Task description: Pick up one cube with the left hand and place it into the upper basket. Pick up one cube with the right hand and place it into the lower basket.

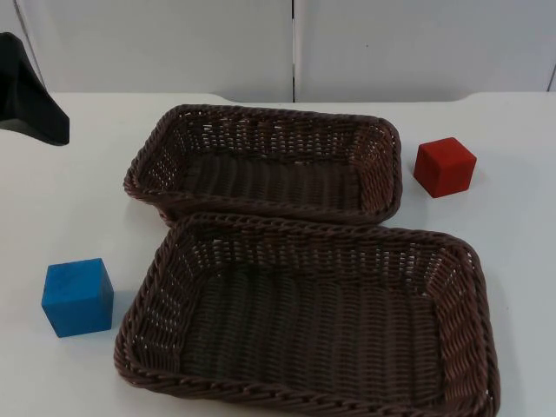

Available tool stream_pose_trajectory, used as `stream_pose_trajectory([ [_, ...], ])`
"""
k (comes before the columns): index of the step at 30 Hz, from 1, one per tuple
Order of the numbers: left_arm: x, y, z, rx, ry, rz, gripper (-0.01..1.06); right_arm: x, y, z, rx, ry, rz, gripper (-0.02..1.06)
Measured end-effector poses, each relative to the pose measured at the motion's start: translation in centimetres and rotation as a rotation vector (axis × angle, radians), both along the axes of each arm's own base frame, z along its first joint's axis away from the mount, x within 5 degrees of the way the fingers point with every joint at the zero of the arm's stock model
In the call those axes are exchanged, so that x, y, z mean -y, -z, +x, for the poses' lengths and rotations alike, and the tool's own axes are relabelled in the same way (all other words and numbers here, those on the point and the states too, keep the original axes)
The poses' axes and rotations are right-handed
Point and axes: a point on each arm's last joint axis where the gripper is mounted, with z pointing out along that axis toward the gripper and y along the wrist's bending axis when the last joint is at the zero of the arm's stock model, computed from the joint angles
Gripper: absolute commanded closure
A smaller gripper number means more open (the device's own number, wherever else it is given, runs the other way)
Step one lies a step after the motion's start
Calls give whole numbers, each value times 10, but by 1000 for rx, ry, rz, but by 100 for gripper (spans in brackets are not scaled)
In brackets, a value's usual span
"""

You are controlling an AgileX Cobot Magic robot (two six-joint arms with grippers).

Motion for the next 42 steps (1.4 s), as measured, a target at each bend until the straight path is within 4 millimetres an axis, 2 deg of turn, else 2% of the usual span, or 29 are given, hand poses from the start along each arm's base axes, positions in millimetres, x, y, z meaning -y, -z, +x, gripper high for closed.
stream_pose_trajectory([
  [42, -2, -1, 4, 44, -3, 28, 6, 0, 0, 0, 0, 1, 1, -1],
])
